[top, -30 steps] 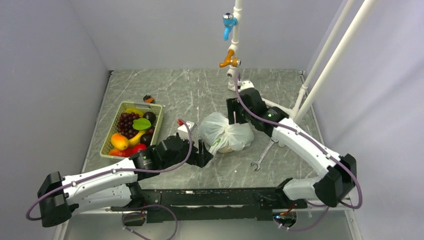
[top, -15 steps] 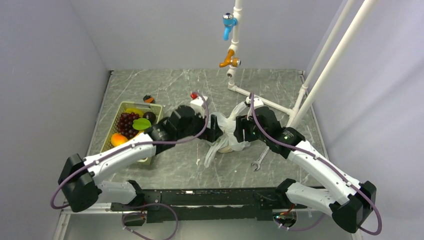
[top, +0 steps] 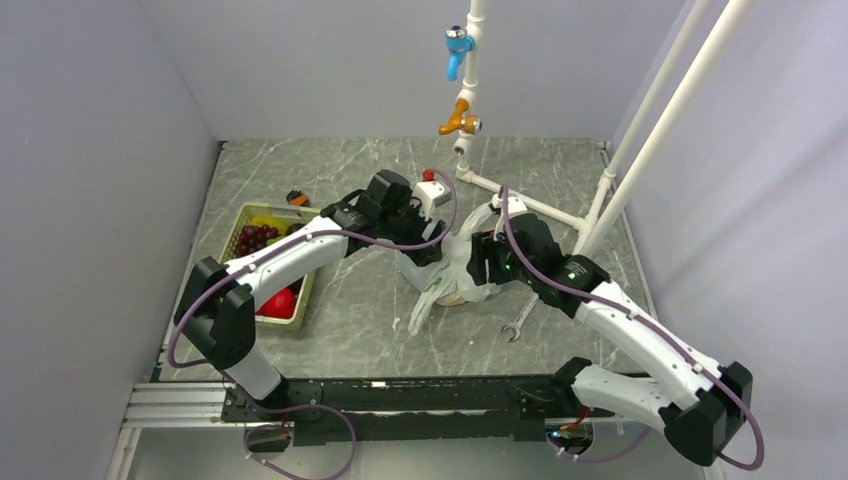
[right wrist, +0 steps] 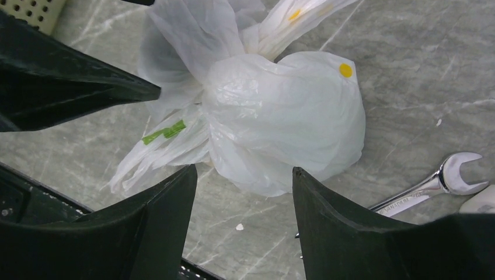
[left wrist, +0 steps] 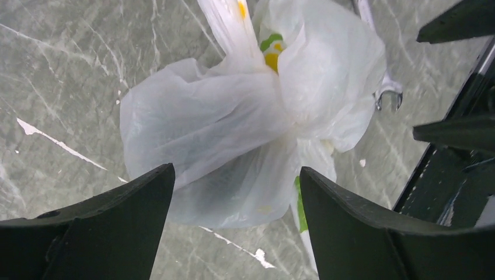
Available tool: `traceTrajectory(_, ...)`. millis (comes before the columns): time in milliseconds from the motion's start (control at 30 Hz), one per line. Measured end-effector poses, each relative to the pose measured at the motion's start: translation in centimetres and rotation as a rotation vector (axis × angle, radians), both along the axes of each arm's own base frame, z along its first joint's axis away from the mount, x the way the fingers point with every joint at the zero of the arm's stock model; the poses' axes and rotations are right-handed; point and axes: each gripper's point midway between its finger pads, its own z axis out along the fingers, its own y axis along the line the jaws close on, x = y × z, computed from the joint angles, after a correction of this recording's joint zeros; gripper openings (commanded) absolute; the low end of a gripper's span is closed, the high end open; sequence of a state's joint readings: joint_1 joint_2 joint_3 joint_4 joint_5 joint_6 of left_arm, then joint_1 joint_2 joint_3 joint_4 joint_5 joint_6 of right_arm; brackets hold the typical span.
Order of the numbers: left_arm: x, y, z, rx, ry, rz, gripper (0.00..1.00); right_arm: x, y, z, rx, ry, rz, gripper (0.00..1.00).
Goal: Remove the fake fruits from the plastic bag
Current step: Untie the plastic bag at the center of the board.
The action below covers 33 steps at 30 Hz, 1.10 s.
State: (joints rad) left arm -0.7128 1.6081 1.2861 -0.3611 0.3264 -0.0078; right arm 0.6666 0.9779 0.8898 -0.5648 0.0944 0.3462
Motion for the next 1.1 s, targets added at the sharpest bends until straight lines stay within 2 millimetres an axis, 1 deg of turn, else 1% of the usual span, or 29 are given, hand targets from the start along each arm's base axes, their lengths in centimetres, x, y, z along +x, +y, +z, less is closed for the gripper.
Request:
traceTrajectory(67,-0.1,0.5,-0.6,0.018,-0.002,-0.017,0.80,0.2,0.2,-0.9,-0.021,0.027,0.000,0.63)
traceTrajectory(133,0.3,0.9,-1.0,0.022,-0.012,-0.019,0.84,0.6,0.6,-1.8,-0.050,0.060,0.004,0.64)
traceTrajectory(200,0.5,1.2,-1.3,0.022,-0.012,-0.013,0.87,0.8,0.9,-2.3,-0.071,0.076,0.006,0.67)
traceTrajectory(333,0.7,1.1,-1.3,0.011,-0.013,-0.016,0.85,1.0,1.6,-2.1,-0.086,0.065,0.018,0.67)
traceTrajectory(367,0.7,1.0,-1.2,0.006,-0.016,-0.018,0.84,1.0,1.8,-1.9,-0.087,0.060,0.021,0.67)
traceTrajectory(400,0.8,0.9,-1.1,0.000,-0.020,-0.021,0.78,1.1,1.9,-1.8,-0.090,0.055,0.020,0.66)
traceTrajectory(433,0.8,0.8,-1.0,-0.005,-0.024,-0.022,0.76,1.1,1.9,-1.7,-0.096,0.049,0.017,0.65)
traceTrajectory(467,0.9,0.6,-1.0,-0.011,-0.028,-0.025,0.75,1.2,2.0,-1.7,-0.103,0.045,0.015,0.65)
traceTrajectory(600,1.0,0.3,-1.4,-0.015,-0.018,-0.025,0.81,1.5,1.9,-1.9,-0.146,0.019,0.000,0.64)
traceTrajectory(700,1.0,0.0,-2.1,-0.014,0.000,-0.028,0.79,1.9,2.2,-1.6,-0.161,-0.019,-0.014,0.64)
traceTrajectory(800,1.2,-0.4,-2.5,-0.019,0.002,-0.031,0.70,2.5,2.7,-1.3,-0.140,-0.057,-0.025,0.64)
traceTrajectory(867,1.2,-0.5,-2.4,-0.025,0.003,-0.032,0.58,2.8,3.1,-1.6,-0.125,-0.070,-0.026,0.63)
traceTrajectory(967,1.0,-0.6,-2.5,-0.029,0.013,-0.034,0.40,3.0,3.3,-2.5,-0.119,-0.064,-0.035,0.62)
traceTrajectory(1000,1.0,-0.6,-2.5,-0.030,0.015,-0.035,0.36,3.0,3.3,-2.9,-0.118,-0.057,-0.041,0.62)
traceTrajectory(1100,1.0,-0.7,-2.7,-0.031,0.022,-0.039,0.31,2.9,3.0,-4.5,-0.132,-0.031,-0.058,0.62)
